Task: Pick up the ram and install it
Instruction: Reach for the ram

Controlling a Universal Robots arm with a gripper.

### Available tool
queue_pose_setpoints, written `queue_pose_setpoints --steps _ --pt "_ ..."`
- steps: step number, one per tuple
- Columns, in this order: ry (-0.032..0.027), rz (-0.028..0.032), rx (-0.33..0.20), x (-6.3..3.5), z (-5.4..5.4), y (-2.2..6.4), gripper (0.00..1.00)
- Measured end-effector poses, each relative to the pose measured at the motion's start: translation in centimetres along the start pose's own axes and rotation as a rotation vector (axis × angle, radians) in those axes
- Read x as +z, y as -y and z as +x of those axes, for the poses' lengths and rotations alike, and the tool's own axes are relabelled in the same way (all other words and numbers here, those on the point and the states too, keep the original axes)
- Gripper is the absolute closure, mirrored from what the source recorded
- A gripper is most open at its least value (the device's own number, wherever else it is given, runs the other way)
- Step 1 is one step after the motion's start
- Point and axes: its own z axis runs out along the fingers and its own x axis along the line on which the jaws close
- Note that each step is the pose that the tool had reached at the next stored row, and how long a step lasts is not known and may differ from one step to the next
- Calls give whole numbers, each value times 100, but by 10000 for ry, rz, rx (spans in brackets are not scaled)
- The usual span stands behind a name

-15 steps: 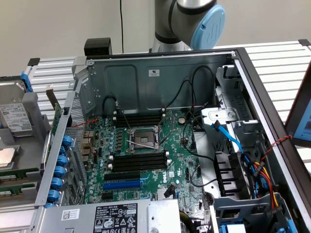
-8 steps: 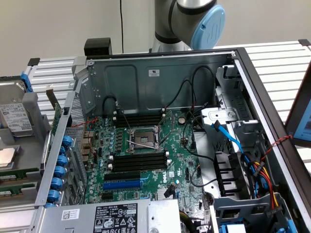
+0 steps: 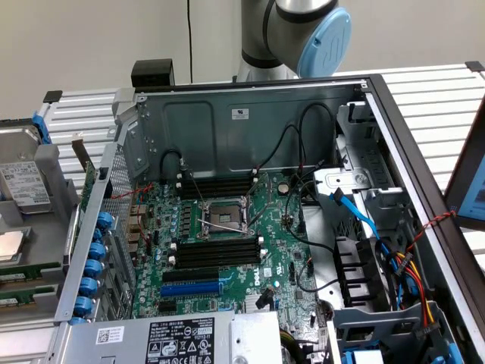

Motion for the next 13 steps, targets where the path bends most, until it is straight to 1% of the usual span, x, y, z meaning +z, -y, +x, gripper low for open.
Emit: queue_pose_setpoints --steps 8,13 --pt "-71 -31 -1452 2 0 0 89" --pt "-131 -60 -2366 1 0 0 89"
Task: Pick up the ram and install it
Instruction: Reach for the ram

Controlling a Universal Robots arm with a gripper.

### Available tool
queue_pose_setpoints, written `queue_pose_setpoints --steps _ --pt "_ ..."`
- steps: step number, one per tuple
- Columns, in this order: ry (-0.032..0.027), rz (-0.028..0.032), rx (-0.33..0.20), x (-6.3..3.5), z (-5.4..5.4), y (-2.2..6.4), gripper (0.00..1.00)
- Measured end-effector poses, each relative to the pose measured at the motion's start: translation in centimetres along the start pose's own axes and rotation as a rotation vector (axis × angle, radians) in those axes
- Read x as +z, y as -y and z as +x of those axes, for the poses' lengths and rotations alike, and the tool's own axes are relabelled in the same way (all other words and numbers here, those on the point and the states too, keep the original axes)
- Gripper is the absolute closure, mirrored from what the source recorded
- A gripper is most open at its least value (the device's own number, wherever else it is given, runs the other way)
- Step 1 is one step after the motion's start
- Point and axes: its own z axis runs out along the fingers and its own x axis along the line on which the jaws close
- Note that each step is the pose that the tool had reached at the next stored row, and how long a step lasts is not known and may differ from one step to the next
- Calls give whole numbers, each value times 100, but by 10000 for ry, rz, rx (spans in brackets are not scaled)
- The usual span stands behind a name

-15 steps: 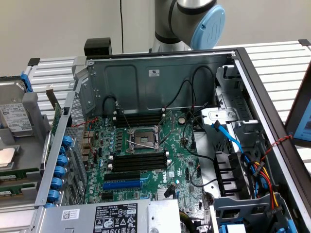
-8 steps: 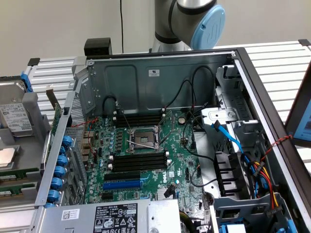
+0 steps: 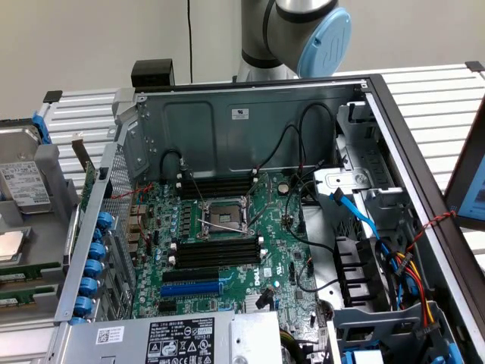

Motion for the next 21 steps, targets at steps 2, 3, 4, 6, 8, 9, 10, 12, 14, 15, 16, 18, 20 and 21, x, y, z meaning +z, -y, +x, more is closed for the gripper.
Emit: queue_pose_setpoints --steps 2,3,4,6,8,9,10,12,14,15,16,18,20,21 --pt "-25 -14 -357 -1 0 0 89" --pt "-39 -23 -539 -3 0 0 89" --pt "-51 -30 -699 -4 0 0 89" --pt "-74 -43 -1055 -8 0 -1 89" --pt "-98 -56 -1403 -12 0 -1 89" --pt "-109 -62 -1573 -14 0 -1 89" --pt "-120 -68 -1746 -15 0 -1 89" --pt "-143 -80 -2101 -19 0 -1 89" --pt "-164 -89 -2470 -22 0 0 89" --pt "-174 -91 -2651 -23 0 0 89" --pt "-184 -94 -2833 -24 0 -1 89" --pt "-203 -100 -3193 -24 0 -1 89" --pt "-222 -106 -3547 -24 -1 -1 89" --pt "-232 -109 -3731 -24 0 -1 89"
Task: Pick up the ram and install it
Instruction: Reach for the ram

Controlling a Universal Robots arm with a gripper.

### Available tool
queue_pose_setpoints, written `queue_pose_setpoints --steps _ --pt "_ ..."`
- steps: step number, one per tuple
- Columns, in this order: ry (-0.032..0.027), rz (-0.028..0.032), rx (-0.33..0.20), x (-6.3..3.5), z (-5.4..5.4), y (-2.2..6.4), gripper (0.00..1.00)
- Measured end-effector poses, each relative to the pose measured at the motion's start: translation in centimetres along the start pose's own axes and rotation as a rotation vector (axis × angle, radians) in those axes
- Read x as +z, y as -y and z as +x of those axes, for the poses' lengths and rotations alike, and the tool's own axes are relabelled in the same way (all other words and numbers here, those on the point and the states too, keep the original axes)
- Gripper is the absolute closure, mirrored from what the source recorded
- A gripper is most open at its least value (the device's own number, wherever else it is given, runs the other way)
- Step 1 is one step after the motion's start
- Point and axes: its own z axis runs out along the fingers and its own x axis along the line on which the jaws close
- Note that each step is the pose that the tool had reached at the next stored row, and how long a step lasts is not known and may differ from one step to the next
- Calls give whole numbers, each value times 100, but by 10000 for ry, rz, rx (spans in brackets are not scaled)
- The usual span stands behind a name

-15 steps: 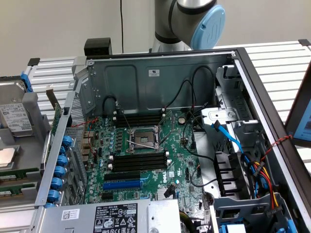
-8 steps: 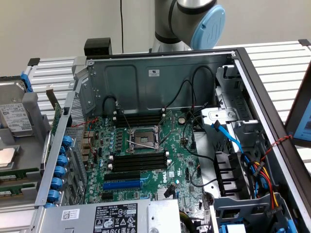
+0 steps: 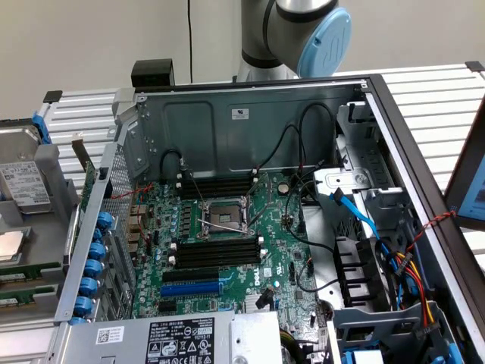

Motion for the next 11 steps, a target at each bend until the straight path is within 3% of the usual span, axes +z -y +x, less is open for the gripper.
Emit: queue_pose_setpoints --steps 8,9,11 --pt "-83 -21 -1465 0 0 0 89" --pt "-108 -27 -1888 0 0 0 89" --pt "-128 -32 -2252 0 0 -1 89"
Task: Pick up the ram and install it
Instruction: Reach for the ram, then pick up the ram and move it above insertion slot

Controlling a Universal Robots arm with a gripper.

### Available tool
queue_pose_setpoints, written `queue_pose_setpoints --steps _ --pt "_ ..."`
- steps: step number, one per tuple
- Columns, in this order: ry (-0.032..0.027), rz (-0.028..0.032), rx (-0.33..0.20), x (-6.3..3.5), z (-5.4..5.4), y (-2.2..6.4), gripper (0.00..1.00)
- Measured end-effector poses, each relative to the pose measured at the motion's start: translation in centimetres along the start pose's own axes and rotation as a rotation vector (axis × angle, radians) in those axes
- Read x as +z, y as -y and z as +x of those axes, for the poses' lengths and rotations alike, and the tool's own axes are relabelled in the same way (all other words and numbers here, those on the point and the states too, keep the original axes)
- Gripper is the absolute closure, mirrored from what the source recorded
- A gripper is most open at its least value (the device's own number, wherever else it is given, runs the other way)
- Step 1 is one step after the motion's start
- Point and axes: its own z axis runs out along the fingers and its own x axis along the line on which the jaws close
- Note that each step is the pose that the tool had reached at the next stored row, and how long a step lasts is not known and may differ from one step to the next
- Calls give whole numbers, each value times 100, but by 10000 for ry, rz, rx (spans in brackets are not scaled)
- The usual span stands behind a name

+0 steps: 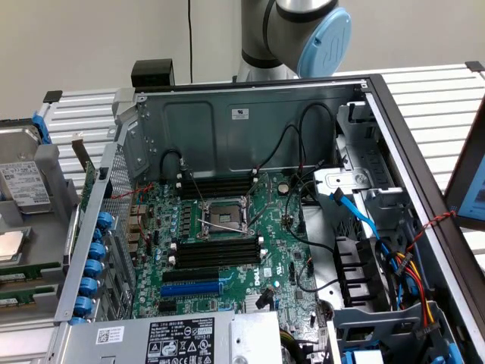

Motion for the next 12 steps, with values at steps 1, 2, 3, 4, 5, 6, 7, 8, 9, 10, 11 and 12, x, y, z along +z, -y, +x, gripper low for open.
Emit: queue_pose_setpoints --steps 1,2,3,4,5,6,7,8,9,10,11,12 --pt "-10 -2 -185 1 0 0 89" --pt "-20 -5 -360 0 0 0 89" --pt "-31 -7 -544 0 0 0 89" --pt "-41 -10 -725 0 0 0 89" --pt "-51 -12 -904 0 0 0 89" --pt "-61 -15 -1084 0 0 0 89" --pt "-71 -18 -1264 0 0 0 89" --pt "-73 -19 -1317 0 0 0 89" --pt "-74 -19 -1317 0 0 0 89" --pt "-74 -18 -1318 0 0 0 89" --pt "-74 -18 -1318 0 0 0 89" --pt "-74 -18 -1318 0 0 0 89"
